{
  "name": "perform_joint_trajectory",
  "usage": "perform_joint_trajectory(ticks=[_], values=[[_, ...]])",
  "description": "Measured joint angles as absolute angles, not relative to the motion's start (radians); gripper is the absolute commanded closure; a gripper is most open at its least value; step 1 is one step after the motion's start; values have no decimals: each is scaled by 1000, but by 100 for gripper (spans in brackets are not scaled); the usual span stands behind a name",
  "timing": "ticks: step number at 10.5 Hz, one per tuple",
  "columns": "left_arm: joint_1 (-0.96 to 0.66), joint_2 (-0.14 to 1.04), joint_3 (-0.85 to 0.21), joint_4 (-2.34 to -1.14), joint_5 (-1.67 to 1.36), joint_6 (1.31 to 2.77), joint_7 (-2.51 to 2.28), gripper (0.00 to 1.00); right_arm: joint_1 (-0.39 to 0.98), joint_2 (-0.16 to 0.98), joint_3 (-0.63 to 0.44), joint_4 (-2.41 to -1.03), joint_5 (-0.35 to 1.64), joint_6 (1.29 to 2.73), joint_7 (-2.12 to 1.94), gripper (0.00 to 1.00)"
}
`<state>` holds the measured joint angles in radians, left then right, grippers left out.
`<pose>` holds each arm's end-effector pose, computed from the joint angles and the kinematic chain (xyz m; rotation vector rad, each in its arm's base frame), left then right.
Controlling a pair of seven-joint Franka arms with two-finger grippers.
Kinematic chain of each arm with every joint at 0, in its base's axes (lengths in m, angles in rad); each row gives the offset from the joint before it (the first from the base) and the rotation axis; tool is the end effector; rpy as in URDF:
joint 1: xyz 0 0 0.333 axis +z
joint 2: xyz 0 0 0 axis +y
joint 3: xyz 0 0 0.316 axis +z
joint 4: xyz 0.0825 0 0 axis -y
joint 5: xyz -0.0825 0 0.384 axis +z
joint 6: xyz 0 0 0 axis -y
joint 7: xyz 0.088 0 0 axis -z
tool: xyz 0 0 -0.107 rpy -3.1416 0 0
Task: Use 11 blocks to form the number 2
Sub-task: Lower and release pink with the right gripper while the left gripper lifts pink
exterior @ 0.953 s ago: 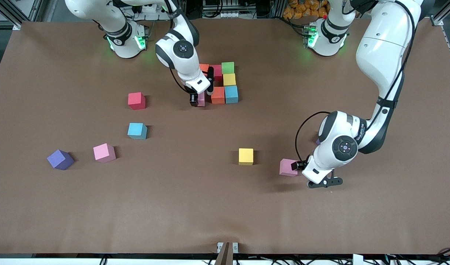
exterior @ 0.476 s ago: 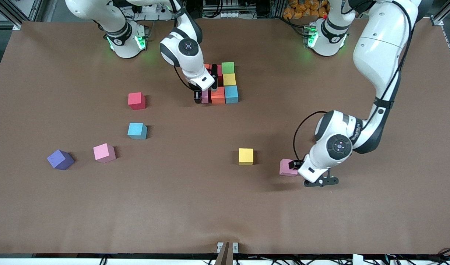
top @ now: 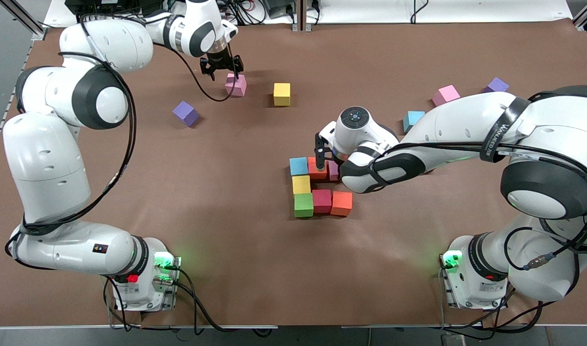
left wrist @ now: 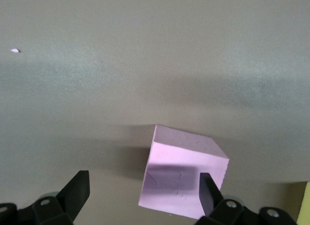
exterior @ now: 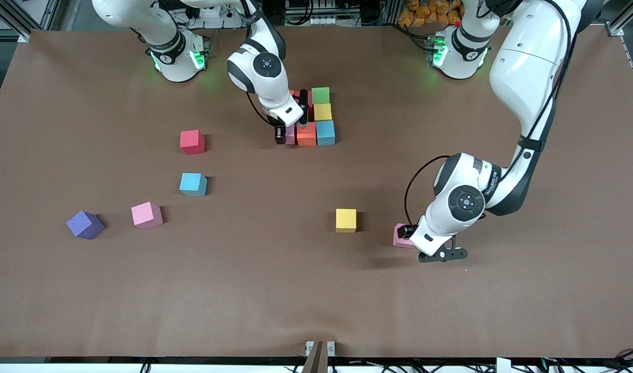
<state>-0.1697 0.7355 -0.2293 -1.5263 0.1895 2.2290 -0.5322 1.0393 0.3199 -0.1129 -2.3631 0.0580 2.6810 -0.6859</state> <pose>0.6638 -0.2461 0.2310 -3.1388 -0.1141 0.0177 0.3093 0.4052 0.1931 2.2200 2.2095 0.0031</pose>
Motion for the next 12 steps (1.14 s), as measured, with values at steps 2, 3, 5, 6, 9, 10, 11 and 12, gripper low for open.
perform_joint_trajectory(ticks=[2,3,5,6,9,10,11,12], values=[[-184,764,-230,-1520,189,2266,-532,0,1039,320,-113,-2362,58,2682,-684,64],[-199,781,-230,-1514,189,2288,-533,0,1039,322,-113,-2360,58,2682,-683,64],[-217,798,-230,-1502,189,2303,-537,0,1039,326,-113,-2354,58,2682,-681,64],[-217,799,-229,-1494,189,2304,-537,0,1039,327,-113,-2352,58,2682,-680,64],[-213,799,-228,-1471,189,2304,-537,0,1039,327,-114,-2350,58,2682,-679,63],[-212,799,-228,-1468,189,2304,-537,0,1039,327,-114,-2349,58,2682,-679,62],[-210,799,-228,-1465,189,2304,-537,0,1039,327,-114,-2349,58,2682,-679,60],[-210,799,-228,-1463,189,2304,-537,0,1039,329,-114,-2349,58,2683,-679,53]])
